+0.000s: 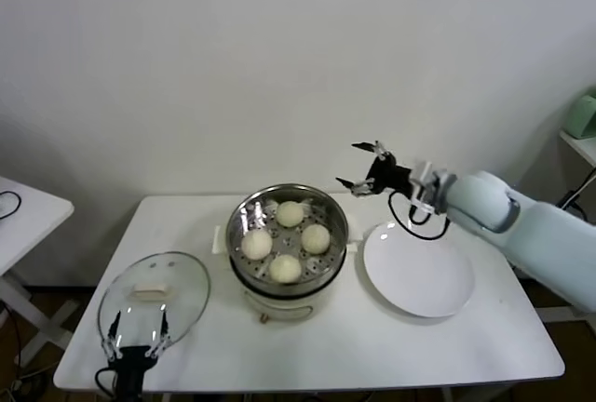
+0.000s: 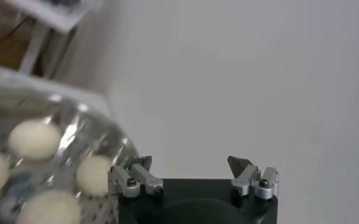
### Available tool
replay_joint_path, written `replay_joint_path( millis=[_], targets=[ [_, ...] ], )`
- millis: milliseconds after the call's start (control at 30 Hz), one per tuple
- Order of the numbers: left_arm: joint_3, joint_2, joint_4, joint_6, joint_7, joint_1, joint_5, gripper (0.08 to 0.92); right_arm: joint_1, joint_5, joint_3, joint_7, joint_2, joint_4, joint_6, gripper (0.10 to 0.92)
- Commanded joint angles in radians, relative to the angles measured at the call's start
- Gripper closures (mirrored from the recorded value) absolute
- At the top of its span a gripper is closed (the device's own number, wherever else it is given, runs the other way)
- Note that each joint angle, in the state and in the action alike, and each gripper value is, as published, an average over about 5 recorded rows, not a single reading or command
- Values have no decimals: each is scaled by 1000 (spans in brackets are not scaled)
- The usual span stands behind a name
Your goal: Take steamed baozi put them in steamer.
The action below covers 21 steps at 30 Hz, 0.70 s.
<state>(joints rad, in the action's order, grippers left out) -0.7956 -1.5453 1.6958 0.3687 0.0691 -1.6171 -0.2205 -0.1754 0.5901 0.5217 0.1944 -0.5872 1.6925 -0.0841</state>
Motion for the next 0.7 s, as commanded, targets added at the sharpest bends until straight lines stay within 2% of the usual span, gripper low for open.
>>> replay_joint_path(
  millis=[33,333,467,700],
  targets=[
    [-75,14,-12,56,154,35,-534,177,-1385,-40,-1242,-106,-164,-12,279,203],
    [-113,113,-72,52,300,56,-1041,177,-1474,146,-1277,-54,-301,-47,348,203],
    [-112,148,-137,13,342,82,-1127,177,-1474,168,-1258,-24,-333,-65,393,203],
    [-101,190,-221,-26,362,139,-1244,177,-1454,206,-1236,0,-374,-67,436,203]
  ],
)
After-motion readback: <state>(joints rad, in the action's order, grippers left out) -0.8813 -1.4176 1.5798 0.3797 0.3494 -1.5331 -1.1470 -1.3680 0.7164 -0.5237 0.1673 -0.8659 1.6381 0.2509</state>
